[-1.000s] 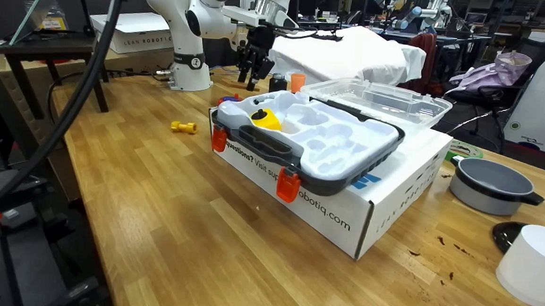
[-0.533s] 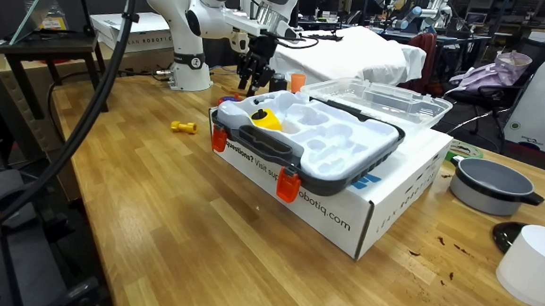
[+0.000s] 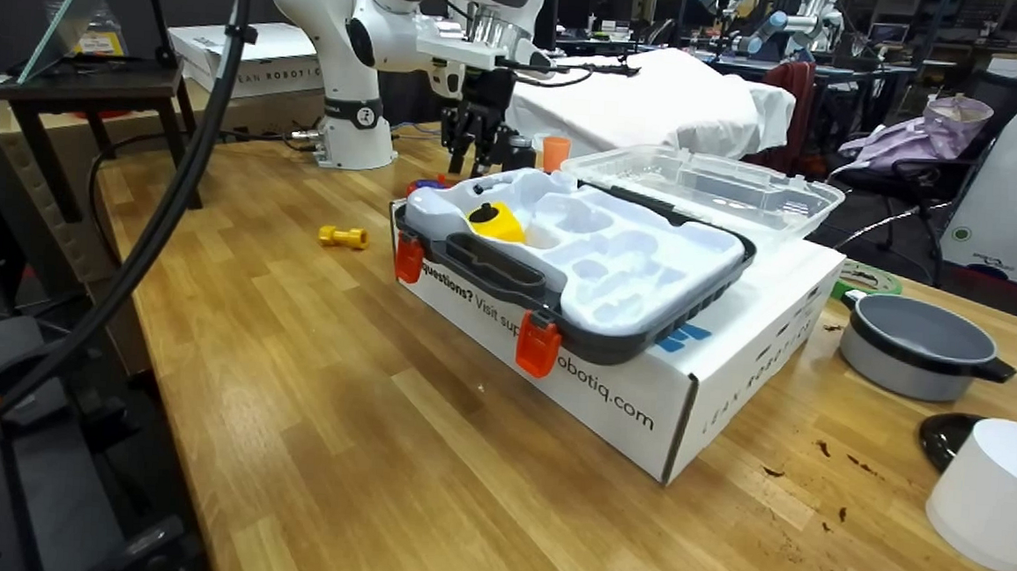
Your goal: Put the wooden object on the table
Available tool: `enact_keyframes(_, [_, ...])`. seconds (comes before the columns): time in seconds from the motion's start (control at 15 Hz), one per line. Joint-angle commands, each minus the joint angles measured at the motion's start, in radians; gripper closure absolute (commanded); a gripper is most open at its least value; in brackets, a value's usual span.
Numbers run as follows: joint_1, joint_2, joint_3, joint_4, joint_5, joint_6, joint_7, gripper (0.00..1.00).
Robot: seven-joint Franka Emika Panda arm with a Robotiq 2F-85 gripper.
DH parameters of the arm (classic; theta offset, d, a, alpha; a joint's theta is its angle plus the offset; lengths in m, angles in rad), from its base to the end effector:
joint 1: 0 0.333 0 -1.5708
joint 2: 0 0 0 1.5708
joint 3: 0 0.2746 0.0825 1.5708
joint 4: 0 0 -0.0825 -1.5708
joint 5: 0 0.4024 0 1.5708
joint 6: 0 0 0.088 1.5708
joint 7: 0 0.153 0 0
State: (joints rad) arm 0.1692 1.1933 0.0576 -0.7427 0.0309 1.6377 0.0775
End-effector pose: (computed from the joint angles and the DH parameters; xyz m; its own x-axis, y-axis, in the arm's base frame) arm 0.7141 0.1539 0.1198 0.9471 0.1179 -0.2986 0.1048 -0.9927 -0.0594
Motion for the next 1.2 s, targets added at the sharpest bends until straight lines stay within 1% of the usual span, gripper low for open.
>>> enact_keyframes(0.0, [0.022,0.029,-0.009,0.042,-0.038,-0.025,-0.036,0.82])
enact_keyframes(0.2, [0.028,0.044,-0.001,0.052,-0.031,-0.031,-0.021,0.82])
enact_keyframes(0.6, [0.017,0.063,0.007,0.072,-0.005,-0.04,0.009,0.82])
enact_keyframes(1.13, [0.016,0.089,0.015,0.075,0.01,-0.041,0.009,0.82])
